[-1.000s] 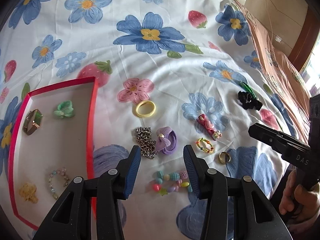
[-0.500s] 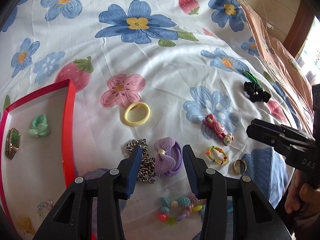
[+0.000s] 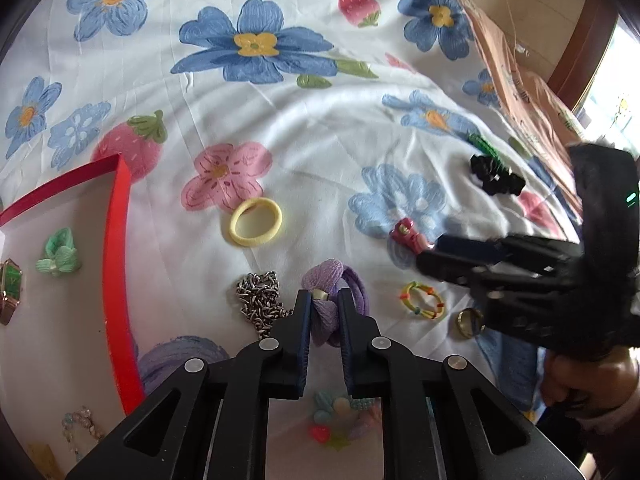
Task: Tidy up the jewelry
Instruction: 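Grasp the purple bow scrunchie with the left gripper while the right gripper grasps the pink heart clip, then carry the scrunchie with the left gripper while the right gripper carries the heart clip into the box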
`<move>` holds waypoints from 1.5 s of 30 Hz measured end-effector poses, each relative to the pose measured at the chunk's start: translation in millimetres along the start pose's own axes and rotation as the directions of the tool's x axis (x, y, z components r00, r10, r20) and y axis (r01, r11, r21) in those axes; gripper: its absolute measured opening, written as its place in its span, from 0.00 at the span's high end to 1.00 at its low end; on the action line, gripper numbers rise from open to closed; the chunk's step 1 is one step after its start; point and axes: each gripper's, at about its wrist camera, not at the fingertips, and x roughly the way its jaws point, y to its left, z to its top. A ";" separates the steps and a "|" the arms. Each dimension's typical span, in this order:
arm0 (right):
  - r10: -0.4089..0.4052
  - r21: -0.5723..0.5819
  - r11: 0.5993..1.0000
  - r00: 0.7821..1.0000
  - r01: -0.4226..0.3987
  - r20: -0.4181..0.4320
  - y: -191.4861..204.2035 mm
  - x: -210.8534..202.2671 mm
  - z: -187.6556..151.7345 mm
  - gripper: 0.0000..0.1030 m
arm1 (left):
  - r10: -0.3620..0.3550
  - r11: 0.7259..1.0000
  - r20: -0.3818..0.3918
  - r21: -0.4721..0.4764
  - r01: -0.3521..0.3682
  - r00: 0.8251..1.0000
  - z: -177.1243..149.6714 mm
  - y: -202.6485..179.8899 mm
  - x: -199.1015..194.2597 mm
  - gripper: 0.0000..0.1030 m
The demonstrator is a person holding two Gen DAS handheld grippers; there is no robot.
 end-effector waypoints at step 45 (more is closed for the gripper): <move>0.313 -0.178 0.935 0.950 -0.305 0.017 210.3 30.3 41.7 0.82 | 0.268 0.894 0.111 -0.400 -0.204 0.957 -80.4 168.1 -142.4 0.89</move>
